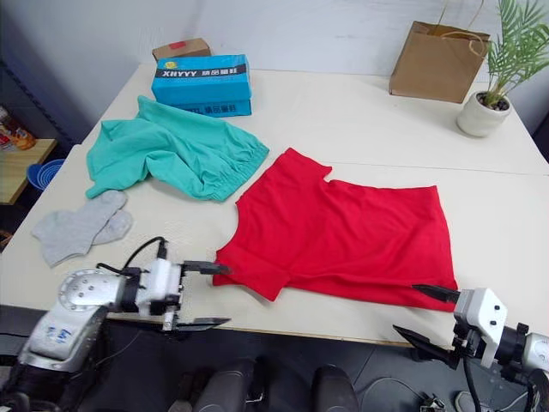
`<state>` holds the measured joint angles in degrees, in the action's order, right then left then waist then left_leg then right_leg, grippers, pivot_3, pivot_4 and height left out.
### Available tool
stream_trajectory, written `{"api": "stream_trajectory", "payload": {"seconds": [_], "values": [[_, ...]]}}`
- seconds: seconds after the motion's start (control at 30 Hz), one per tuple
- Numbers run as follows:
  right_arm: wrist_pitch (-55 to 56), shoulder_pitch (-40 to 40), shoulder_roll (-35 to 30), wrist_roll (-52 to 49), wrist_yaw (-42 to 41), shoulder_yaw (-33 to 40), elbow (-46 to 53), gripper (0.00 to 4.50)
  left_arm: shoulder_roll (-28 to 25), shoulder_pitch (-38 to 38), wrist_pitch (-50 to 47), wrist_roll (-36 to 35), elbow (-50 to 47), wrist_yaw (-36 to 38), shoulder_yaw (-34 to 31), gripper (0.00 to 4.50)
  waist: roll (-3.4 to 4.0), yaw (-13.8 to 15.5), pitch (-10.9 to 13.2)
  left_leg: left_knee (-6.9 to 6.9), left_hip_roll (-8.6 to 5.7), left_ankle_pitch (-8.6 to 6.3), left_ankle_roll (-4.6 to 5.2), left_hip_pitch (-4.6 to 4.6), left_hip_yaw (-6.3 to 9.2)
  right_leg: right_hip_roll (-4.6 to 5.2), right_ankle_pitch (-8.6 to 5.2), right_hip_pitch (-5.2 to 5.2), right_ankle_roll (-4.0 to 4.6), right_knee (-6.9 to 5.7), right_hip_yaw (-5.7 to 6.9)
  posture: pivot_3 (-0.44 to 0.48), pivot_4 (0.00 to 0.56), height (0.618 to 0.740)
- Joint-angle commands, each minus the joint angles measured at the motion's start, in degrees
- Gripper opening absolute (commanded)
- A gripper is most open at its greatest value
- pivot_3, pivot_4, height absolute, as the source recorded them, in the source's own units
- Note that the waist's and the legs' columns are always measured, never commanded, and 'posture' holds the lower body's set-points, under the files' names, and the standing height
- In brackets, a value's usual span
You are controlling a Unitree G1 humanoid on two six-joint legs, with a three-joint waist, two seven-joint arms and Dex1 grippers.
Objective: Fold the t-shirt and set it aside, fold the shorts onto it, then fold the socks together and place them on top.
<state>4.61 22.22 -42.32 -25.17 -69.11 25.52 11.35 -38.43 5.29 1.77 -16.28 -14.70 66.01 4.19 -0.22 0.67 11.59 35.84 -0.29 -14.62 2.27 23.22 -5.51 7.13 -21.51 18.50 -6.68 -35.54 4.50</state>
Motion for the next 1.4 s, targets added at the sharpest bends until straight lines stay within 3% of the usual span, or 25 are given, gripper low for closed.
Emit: {"api": "stream_trajectory", "payload": {"seconds": [0.03,0.3,0.5,0.67,0.9,1.07,1.4], "values": [[2.89,-0.50,0.59,-0.96,-0.57,-2.00,4.91,4.47,1.07,1.35,4.90,2.40,0.95,0.68,3.51,4.46,0.01,0.08,0.00,0.03,0.00,0.01,0.01,0.00,-0.02,0.00,0.01,0.00,0.01,0.00,-0.03,0.000,0.150,0.740],[1.00,-0.41,-0.42,-1.41,-0.64,-3.09,4.91,4.47,1.02,1.46,-3.79,-4.38,-2.85,4.76,7.72,4.46,0.03,-0.11,-0.01,0.03,0.02,-0.01,0.10,-0.01,0.02,0.02,0.02,0.03,-0.01,-0.12,0.00,0.000,0.150,0.740],[-0.11,-0.27,-0.55,-1.29,-0.40,-3.13,5.16,4.47,-0.05,2.16,-11.11,-4.18,-0.65,6.11,10.82,4.46,0.03,-0.10,-0.02,0.11,0.02,0.01,0.13,-0.03,0.08,0.01,0.02,0.01,-0.02,-0.29,0.07,0.000,0.150,0.740],[-0.35,-0.24,-0.58,-1.34,-0.47,-3.12,5.16,4.47,4.05,6.18,-8.79,-1.23,4.31,3.84,11.63,4.46,0.02,0.21,-0.01,0.25,0.02,0.06,0.22,0.00,0.07,0.04,0.02,-0.04,0.00,-0.24,0.04,0.000,0.150,0.740],[-0.53,-0.15,-0.45,-1.21,-0.24,-2.98,5.09,4.47,5.77,8.38,-4.70,2.66,9.10,0.90,11.13,4.46,0.03,0.48,-0.01,0.20,0.02,0.09,0.23,0.02,0.01,0.04,0.06,-0.01,0.06,-0.13,-0.02,0.000,0.150,0.740],[-0.31,-0.39,0.01,-1.18,0.50,-2.76,5.00,4.47,10.93,10.45,0.58,1.34,14.55,-6.36,5.02,4.46,0.02,0.69,-0.01,0.20,0.02,0.07,0.20,0.02,0.06,0.04,0.06,0.02,0.04,-0.23,0.07,0.000,0.150,0.740],[-1.51,-1.34,-0.07,-1.93,1.35,-3.25,5.61,4.47,14.23,14.85,6.11,1.47,23.05,-11.42,-0.32,4.46,0.00,0.72,0.00,0.27,0.02,0.08,0.21,0.01,0.09,0.04,0.12,0.00,-0.05,-0.36,0.15,0.000,0.150,0.740]]}}
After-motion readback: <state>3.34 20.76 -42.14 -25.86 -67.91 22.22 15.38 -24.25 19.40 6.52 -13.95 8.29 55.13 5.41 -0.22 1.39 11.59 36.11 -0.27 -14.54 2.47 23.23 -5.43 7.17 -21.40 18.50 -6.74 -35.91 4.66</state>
